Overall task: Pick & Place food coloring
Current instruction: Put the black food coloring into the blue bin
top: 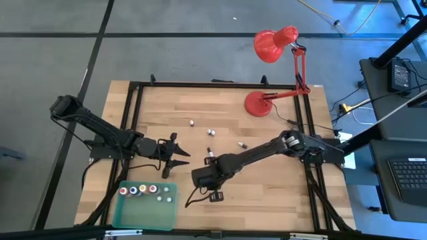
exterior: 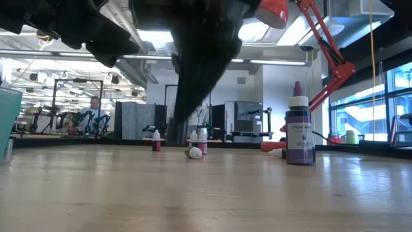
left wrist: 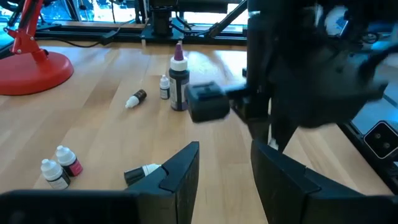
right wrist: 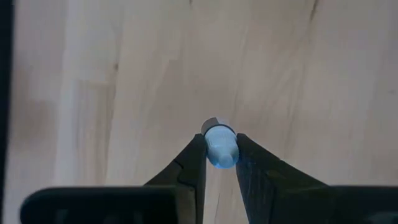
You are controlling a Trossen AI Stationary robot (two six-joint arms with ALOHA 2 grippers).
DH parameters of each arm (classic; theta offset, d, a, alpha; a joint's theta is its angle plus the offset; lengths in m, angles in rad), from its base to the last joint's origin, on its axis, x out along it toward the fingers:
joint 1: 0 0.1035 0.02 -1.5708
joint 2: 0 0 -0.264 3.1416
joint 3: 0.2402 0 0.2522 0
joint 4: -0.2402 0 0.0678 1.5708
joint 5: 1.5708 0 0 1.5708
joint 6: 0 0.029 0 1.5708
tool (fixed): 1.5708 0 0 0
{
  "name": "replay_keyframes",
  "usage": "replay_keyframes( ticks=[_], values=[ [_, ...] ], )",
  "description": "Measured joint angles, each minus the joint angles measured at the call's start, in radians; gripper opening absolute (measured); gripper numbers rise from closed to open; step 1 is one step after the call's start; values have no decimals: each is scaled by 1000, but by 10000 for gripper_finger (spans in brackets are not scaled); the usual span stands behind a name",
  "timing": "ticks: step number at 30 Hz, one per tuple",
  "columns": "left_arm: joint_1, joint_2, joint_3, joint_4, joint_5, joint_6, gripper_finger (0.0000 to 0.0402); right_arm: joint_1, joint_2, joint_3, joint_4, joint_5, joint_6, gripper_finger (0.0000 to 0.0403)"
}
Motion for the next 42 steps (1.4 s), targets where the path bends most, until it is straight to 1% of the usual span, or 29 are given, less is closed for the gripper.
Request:
replay_keyframes(
  ticks=[12,26,30,39,42],
  values=[
    [0,0,0,-3,-4,0,141,-3,40,2,51,9,-2,83],
    [0,0,0,-4,-4,0,141,-4,42,2,47,10,-4,86],
    [0,0,0,-4,-4,0,141,-4,42,2,47,10,-4,99],
    [0,0,0,-4,-4,0,141,-4,42,2,45,10,-3,147],
    [0,0,0,-4,-4,0,141,-4,37,1,11,10,11,156]
  ],
)
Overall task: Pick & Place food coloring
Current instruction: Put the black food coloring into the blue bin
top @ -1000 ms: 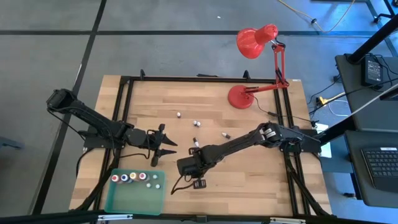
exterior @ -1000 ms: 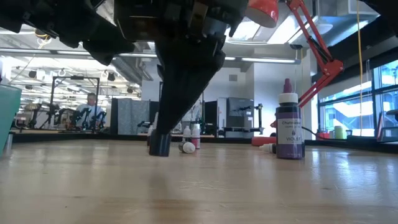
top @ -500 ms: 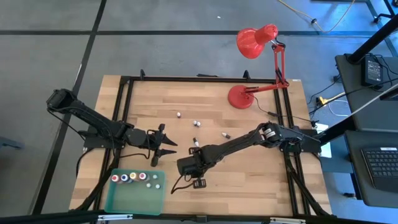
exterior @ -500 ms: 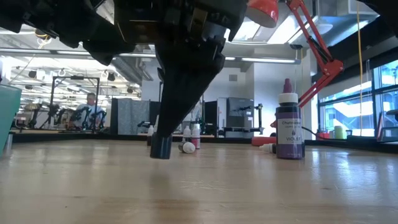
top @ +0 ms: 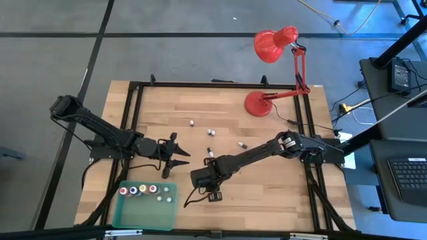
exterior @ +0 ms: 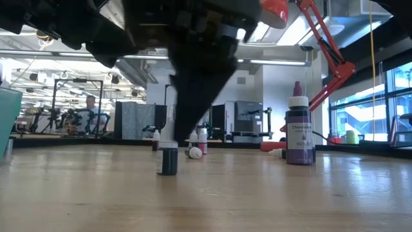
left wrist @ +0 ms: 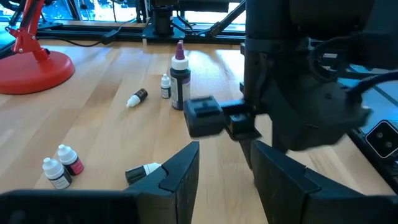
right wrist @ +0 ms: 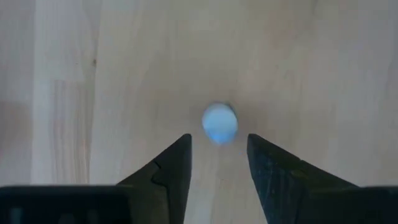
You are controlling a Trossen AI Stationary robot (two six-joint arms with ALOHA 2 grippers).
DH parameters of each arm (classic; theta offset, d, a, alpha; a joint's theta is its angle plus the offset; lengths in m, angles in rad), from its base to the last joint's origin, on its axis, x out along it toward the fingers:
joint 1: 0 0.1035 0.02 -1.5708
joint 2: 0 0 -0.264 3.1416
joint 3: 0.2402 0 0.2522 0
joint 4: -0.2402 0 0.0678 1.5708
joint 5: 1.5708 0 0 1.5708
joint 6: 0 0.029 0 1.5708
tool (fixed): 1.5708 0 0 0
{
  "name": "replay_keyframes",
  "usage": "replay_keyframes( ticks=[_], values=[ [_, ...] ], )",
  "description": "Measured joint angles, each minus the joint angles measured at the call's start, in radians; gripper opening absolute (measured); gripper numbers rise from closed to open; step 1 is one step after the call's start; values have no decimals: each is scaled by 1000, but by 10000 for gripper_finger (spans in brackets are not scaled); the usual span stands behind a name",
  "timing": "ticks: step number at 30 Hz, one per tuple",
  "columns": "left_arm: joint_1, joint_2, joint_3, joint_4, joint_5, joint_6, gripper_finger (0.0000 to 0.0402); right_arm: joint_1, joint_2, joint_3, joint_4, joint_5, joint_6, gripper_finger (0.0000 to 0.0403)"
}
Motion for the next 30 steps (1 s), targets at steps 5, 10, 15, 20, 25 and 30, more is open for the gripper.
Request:
replay_keyframes(
  ticks=[5,10,15,20,25,30],
  values=[
    [0,0,0,0,0,0,141,7,-61,-1,-54,24,35,161],
    [0,0,0,0,2,-3,141,52,-132,-1,-172,188,10,159],
    [0,0,0,0,4,-11,141,116,-210,-49,-220,378,8,161],
    [0,0,0,0,4,-12,141,150,-339,-242,-100,261,6,158],
    [0,0,0,0,4,-35,141,164,-562,-527,137,213,51,157],
    [0,0,0,0,1,-37,141,202,-833,-853,511,209,51,157]
  ],
)
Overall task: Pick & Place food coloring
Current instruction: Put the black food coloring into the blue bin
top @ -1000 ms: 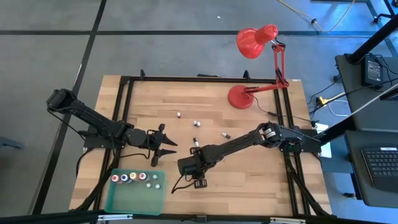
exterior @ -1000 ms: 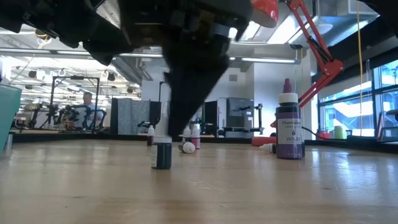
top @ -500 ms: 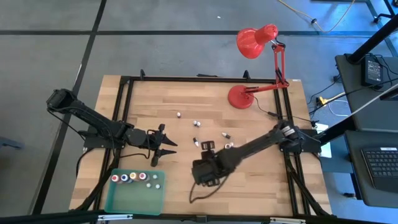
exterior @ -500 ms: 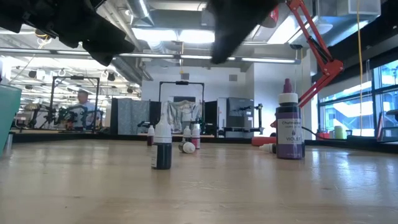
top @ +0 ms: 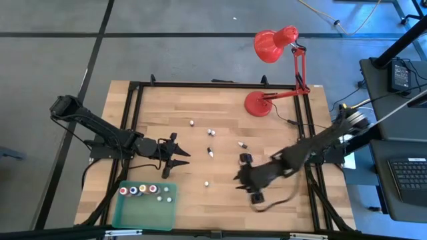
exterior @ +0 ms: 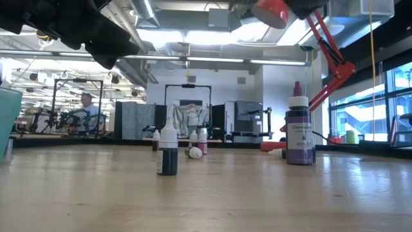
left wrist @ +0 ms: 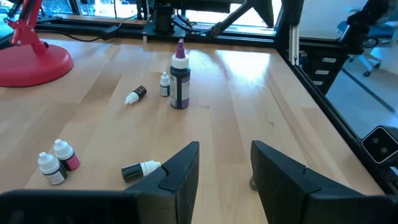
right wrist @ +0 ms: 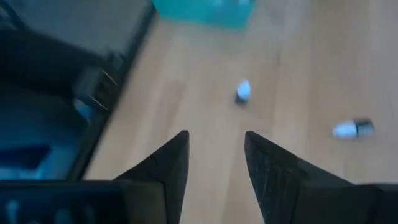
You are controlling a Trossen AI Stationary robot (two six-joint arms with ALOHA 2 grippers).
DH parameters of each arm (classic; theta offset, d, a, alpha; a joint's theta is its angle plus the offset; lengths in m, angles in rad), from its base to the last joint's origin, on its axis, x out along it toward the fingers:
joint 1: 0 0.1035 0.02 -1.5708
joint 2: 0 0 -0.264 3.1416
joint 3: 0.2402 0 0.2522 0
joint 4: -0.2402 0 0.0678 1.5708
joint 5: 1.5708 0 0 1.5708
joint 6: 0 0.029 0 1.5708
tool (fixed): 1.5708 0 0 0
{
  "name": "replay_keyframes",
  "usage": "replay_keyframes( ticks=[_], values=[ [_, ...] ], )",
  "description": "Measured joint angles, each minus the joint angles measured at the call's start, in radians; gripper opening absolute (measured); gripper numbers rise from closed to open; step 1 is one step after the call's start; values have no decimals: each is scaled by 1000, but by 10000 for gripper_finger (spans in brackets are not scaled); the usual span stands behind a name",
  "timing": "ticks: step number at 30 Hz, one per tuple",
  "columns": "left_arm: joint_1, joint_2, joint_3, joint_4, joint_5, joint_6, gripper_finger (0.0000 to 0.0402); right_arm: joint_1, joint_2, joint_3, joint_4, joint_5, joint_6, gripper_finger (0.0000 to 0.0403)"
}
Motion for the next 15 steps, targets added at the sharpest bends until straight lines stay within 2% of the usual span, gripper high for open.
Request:
replay_keyframes(
  ticks=[4,7,11,15],
  values=[
    [0,0,0,7,0,0,141,33,-181,-242,297,0,-54,157],
    [0,0,0,13,7,1,141,41,-282,-378,457,0,-70,157],
    [4,0,37,-42,73,21,141,38,-367,-489,553,4,-67,157],
    [3,35,172,-226,114,51,141,23,-401,-529,564,2,-63,157]
  ],
)
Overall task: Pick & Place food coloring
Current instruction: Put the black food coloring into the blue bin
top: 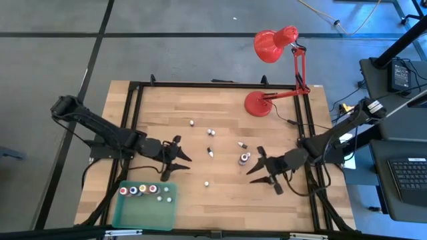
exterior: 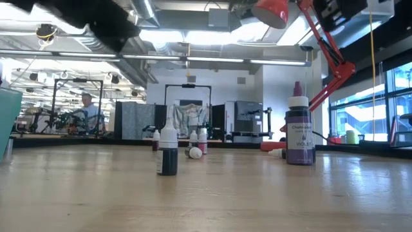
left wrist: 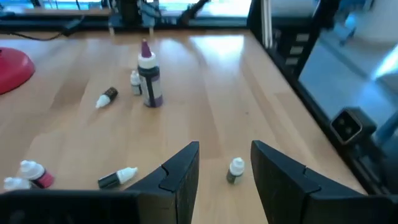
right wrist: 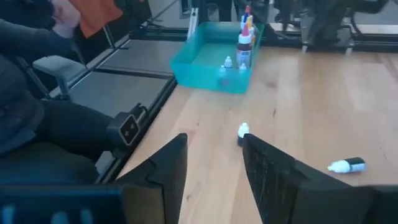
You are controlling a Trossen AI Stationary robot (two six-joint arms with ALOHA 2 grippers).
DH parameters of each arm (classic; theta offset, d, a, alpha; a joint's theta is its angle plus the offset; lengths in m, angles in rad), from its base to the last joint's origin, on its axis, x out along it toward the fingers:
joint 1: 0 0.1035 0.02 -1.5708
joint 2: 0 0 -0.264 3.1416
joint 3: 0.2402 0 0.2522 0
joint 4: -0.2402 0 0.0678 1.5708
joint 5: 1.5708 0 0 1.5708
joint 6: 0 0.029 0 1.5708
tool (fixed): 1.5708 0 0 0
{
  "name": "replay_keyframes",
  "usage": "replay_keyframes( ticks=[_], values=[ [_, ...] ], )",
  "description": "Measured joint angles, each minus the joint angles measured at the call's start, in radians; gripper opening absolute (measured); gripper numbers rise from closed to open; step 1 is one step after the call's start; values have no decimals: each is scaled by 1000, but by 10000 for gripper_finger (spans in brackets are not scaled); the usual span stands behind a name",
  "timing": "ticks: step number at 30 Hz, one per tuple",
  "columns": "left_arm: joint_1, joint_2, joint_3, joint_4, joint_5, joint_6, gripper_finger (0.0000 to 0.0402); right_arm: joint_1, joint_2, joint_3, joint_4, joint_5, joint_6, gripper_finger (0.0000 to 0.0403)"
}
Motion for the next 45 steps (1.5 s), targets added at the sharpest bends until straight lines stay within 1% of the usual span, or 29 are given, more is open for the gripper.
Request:
replay_keyframes(
  ticks=[4,7,11,13,17,19,23,28,34,39,45],
  values=[
    [-1,112,190,-243,-3,7,141,-16,0,-2,3,1,-3,157],
    [-2,241,328,-379,43,35,141,-22,0,-2,2,0,0,157],
    [-16,428,502,-484,124,71,141,-23,1,-2,0,0,0,157],
    [-25,516,584,-551,148,75,141,-23,2,-2,-1,0,0,157],
    [-37,662,720,-662,156,76,141,-23,2,-2,-1,0,2,157],
    [-39,716,769,-681,150,75,141,-23,2,-2,-1,0,3,157],
    [-38,785,828,-717,133,75,141,-23,2,-2,0,-2,7,157],
    [-38,801,836,-738,52,58,141,-23,2,-2,-2,-3,48,157],
    [-37,809,836,-732,50,46,141,-23,2,-2,-5,-2,53,157],
    [-37,844,836,-728,67,46,141,-23,2,-2,-5,-2,54,157],
    [-37,872,835,-732,50,46,141,-23,2,-2,-6,-2,54,157]
  ],
)
